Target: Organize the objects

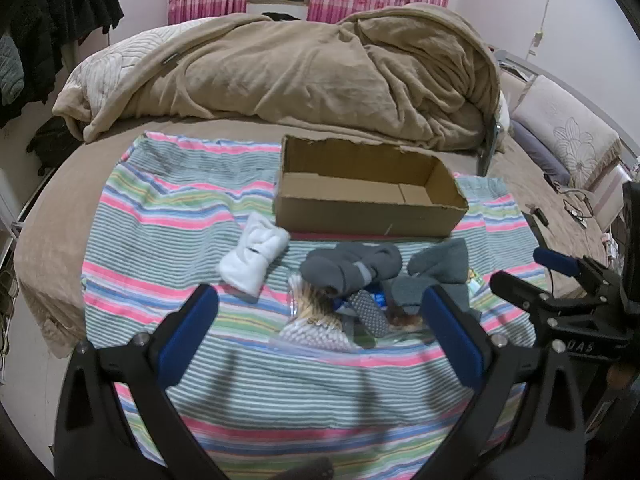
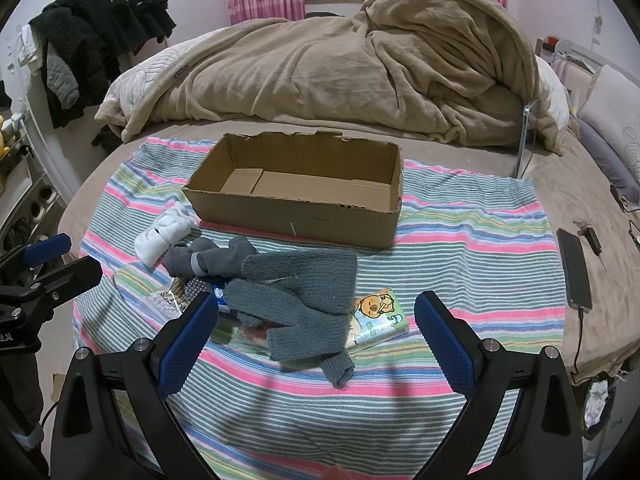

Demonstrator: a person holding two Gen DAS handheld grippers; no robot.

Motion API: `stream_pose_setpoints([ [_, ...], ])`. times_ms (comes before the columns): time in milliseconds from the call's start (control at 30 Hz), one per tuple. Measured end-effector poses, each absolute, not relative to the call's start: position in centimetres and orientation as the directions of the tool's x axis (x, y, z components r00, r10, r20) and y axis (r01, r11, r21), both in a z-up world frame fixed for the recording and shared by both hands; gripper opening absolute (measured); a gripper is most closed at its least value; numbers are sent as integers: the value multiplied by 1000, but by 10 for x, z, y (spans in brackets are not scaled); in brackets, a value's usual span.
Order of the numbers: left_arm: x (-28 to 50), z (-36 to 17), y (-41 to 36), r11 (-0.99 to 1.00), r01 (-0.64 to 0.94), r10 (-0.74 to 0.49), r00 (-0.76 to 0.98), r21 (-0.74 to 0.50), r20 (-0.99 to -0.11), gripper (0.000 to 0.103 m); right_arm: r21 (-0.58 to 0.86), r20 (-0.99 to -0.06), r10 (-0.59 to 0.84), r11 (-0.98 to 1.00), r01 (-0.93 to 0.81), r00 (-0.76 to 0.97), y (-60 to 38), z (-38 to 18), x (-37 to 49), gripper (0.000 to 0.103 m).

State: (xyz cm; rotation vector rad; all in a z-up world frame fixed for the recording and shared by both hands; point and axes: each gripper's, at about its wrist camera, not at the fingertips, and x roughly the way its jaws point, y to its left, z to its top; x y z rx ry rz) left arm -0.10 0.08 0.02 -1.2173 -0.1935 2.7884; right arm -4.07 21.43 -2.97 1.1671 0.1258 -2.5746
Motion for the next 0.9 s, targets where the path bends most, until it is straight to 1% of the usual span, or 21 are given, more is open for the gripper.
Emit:
stream_pose_setpoints([
  [900,3,2,2,-987,-36,137,-681,-154,-720,102,50,-748,-242,-949,311,-618,217,-31,-40,100],
])
